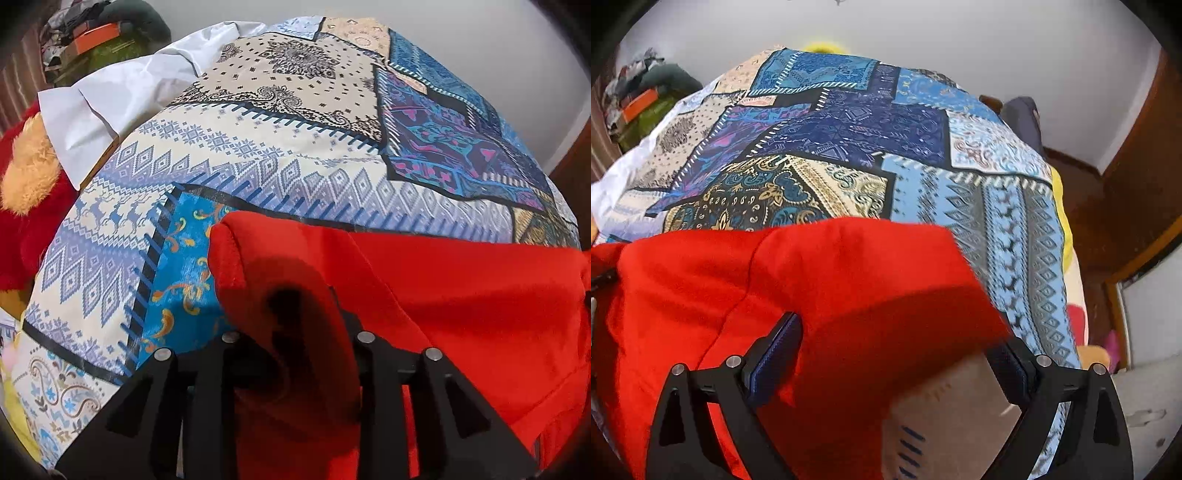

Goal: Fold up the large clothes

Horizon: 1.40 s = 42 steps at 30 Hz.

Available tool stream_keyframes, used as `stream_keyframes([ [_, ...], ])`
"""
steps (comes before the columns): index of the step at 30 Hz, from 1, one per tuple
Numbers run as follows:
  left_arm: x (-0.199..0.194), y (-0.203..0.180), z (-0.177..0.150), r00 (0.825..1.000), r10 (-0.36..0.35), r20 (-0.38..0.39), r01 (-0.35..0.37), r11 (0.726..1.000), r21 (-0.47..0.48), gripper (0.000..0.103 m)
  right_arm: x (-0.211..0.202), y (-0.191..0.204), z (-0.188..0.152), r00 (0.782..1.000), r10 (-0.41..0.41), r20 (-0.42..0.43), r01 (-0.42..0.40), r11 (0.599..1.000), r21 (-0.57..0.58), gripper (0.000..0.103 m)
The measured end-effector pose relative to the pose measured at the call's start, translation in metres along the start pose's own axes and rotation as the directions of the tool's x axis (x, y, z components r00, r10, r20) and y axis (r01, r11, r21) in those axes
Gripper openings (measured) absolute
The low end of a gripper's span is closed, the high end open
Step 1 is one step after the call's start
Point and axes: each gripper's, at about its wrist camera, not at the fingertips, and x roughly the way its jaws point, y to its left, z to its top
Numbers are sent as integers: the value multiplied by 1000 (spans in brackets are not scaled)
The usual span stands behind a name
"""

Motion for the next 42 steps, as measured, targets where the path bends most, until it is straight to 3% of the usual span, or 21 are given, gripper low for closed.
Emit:
stream_keyframes([
  [4,-21,3,-18,999,43,3,-43,998,54,56,-31,-11,-12,999,-2,41,2,1000,11,94],
  [9,-60,6,-35,999,49,3,-49,995,87,57,-81,-22,-29,995,75,59,-77,997,32,94],
  [15,-141,3,-53,995,65,78,-74,990,121,79,-163,-21,-58,986,117,119,-118,993,-2,95],
  [18,-178,4,-67,994,50,92,-63,989,136,95,-198,-16,-81,984,122,129,-117,992,-42,95],
  [24,-220,17,-112,996,24,87,-37,988,149,99,-242,-13,-145,976,176,125,-168,983,-69,95],
  [30,-208,37,-175,1000,8,-26,-5,989,147,99,-234,-20,-210,982,185,32,-185,983,-3,95],
  [34,-181,49,-221,990,-10,-138,27,992,123,99,-216,-29,-249,970,238,-55,-232,968,95,95],
  [39,-144,59,-266,956,-106,-275,115,993,18,99,-205,-27,-273,951,291,-108,-273,950,154,95],
  [42,-124,59,-284,929,-161,-334,158,987,-38,98,-199,-20,-275,927,357,-117,-337,927,164,91],
])
